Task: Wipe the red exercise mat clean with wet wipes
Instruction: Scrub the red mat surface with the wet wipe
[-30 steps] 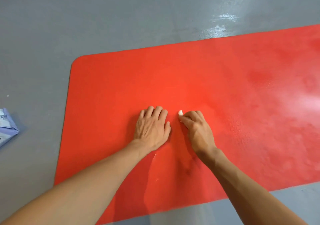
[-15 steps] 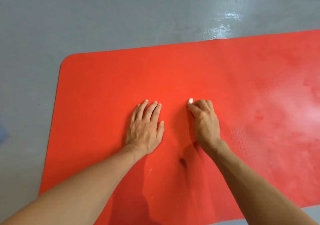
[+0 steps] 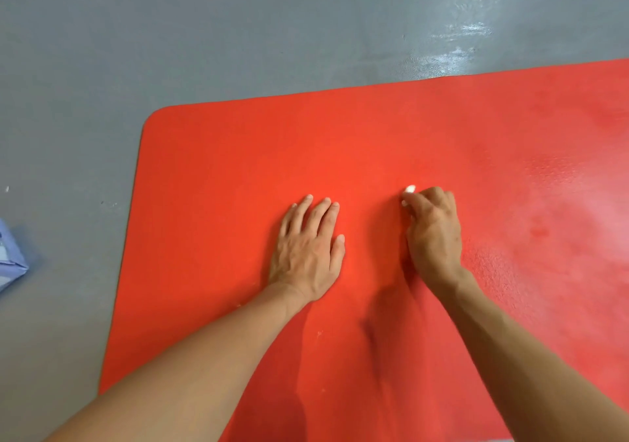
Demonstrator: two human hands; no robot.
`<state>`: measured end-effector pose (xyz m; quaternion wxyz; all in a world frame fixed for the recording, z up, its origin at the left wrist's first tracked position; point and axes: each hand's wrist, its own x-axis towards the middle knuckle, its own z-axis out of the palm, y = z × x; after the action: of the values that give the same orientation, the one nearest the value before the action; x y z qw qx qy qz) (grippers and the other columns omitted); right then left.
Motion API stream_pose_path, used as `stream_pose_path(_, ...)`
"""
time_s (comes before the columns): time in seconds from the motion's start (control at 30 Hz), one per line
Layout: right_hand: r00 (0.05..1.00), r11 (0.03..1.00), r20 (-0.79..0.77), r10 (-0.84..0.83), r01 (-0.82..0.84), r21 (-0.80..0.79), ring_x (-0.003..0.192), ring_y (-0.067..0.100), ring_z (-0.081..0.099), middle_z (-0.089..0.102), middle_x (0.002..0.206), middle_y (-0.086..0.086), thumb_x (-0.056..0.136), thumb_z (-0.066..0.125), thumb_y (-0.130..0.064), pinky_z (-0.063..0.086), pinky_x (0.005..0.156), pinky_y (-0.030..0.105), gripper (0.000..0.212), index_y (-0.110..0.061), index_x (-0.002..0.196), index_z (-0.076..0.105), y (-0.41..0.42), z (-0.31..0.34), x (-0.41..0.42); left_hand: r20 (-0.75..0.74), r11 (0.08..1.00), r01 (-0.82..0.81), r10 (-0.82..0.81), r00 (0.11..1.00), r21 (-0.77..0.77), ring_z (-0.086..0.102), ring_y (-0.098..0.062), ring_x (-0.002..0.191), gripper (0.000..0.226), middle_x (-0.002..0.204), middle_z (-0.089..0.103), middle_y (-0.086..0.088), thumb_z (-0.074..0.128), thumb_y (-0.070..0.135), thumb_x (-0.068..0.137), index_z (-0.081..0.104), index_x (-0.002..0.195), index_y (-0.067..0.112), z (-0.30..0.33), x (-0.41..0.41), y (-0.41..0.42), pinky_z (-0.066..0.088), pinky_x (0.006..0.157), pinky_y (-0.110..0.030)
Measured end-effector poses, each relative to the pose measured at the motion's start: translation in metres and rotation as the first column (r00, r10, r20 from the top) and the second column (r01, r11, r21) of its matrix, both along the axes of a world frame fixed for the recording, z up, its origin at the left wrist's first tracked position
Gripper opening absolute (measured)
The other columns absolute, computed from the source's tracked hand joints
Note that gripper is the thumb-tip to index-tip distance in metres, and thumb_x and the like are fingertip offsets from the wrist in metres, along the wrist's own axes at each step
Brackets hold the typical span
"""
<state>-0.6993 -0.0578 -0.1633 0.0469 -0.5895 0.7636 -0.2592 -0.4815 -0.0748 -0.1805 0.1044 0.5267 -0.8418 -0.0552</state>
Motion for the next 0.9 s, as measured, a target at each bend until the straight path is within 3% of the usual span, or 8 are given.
stream_pose_path(0.1, 0.987, 0.987, 0.023, -0.160, 0.160, -0.005, 0.092, 0.032, 0.049, 0.057, 0.091, 0.008, 0.089, 0.057, 0.003, 0.046, 0.075, 0.042, 0.021, -0.008, 0.098, 0.073, -0.007, 0.005, 0.021, -0.023, 0.999, -0.029, 0.029, 0.999, -0.014, 0.043, -0.028, 0.146, 0.054, 0.149, 0.057, 0.002, 0.038, 0.042, 0.102, 0.058, 0.147, 0.020, -0.001, -0.001, -0.002, 0.036, 0.118, -0.049)
stream_pose_path(0.2, 0.994, 0.994, 0.022, 0.108, -0.108, -0.020, 0.087, 0.027, 0.048, 0.057, 0.089, 0.004, 0.093, 0.053, -0.005, 0.041, 0.070, 0.033, 0.016, -0.011, 0.099, 0.067, 0.012, 0.006, 0.066, -0.018, 0.999, -0.009, 0.008, 1.000, -0.031, 0.056, -0.031, 0.119, 0.041, 0.127, 0.062, 0.003, 0.039, 0.041, 0.102, 0.068, 0.127, 0.026, 0.007, -0.006, -0.029, 0.044, 0.093, -0.046)
stream_pose_path(0.33, 0.931, 0.931, -0.053, 0.361, -0.363, -0.032, 0.085, 0.028, 0.051, 0.060, 0.089, 0.004, 0.102, 0.057, -0.013, 0.047, 0.071, 0.040, 0.012, -0.011, 0.101, 0.068, 0.007, 0.000, 0.043, 0.012, 1.000, -0.011, 0.011, 1.000, -0.024, 0.039, -0.033, 0.145, 0.058, 0.148, 0.053, -0.004, 0.034, 0.048, 0.103, 0.052, 0.151, 0.023, 0.003, -0.004, -0.061, 0.029, 0.123, -0.052)
stream_pose_path(0.43, 1.000, 0.995, -0.018, 0.023, -0.025, -0.101, 0.088, 0.032, 0.050, 0.061, 0.087, 0.009, 0.097, 0.060, -0.007, 0.044, 0.075, 0.044, 0.011, -0.009, 0.096, 0.071, -0.029, -0.005, -0.004, 0.030, 0.999, -0.037, 0.037, 0.999, 0.002, 0.029, -0.030, 0.154, 0.064, 0.159, 0.045, -0.002, 0.033, 0.051, 0.101, 0.045, 0.157, 0.023, -0.003, -0.006, -0.062, 0.018, 0.127, -0.054)
stream_pose_path(0.53, 0.979, 0.978, -0.024, -0.202, 0.200, -0.064, 0.090, 0.035, 0.050, 0.062, 0.092, 0.015, 0.097, 0.060, -0.002, 0.044, 0.078, 0.045, 0.019, -0.001, 0.113, 0.069, -0.040, -0.008, 0.022, 0.063, 0.999, -0.035, 0.035, 0.997, 0.000, 0.028, -0.029, 0.155, 0.062, 0.161, 0.044, 0.000, 0.034, 0.049, 0.102, 0.043, 0.158, 0.025, 0.000, -0.005, -0.062, 0.019, 0.127, -0.053)
stream_pose_path(0.63, 0.985, 0.988, -0.093, 0.148, -0.152, -0.035, 0.091, 0.034, 0.052, 0.062, 0.098, 0.013, 0.093, 0.067, -0.001, 0.046, 0.077, 0.038, 0.036, 0.004, 0.128, 0.062, -0.022, -0.010, 0.064, 0.082, 0.999, -0.034, 0.033, 0.996, 0.015, 0.026, -0.029, 0.156, 0.063, 0.163, 0.042, 0.000, 0.030, 0.049, 0.103, 0.041, 0.159, 0.024, 0.000, -0.005, -0.062, 0.019, 0.127, -0.053)
stream_pose_path(0.73, 0.902, 0.916, -0.182, 0.392, -0.402, -0.016, 0.088, 0.033, 0.054, 0.061, 0.096, 0.010, 0.098, 0.065, -0.009, 0.050, 0.071, 0.043, 0.024, -0.001, 0.121, 0.067, -0.030, -0.006, 0.033, 0.073, 0.999, -0.037, 0.036, 0.997, 0.006, 0.026, -0.029, 0.156, 0.062, 0.162, 0.042, 0.000, 0.031, 0.049, 0.103, 0.042, 0.159, 0.024, 0.002, -0.006, -0.062, 0.020, 0.126, -0.053)
stream_pose_path(0.9, 0.989, 0.989, -0.049, -0.140, 0.136, -0.062, 0.091, 0.036, 0.050, 0.057, 0.089, 0.015, 0.097, 0.056, -0.006, 0.047, 0.076, 0.049, 0.016, -0.003, 0.101, 0.071, -0.088, -0.006, -0.020, 0.085, 0.999, -0.049, 0.048, 0.995, 0.007, 0.026, -0.027, 0.156, 0.061, 0.162, 0.043, 0.002, 0.035, 0.049, 0.103, 0.042, 0.159, 0.025, 0.000, -0.008, -0.063, 0.020, 0.126, -0.052)
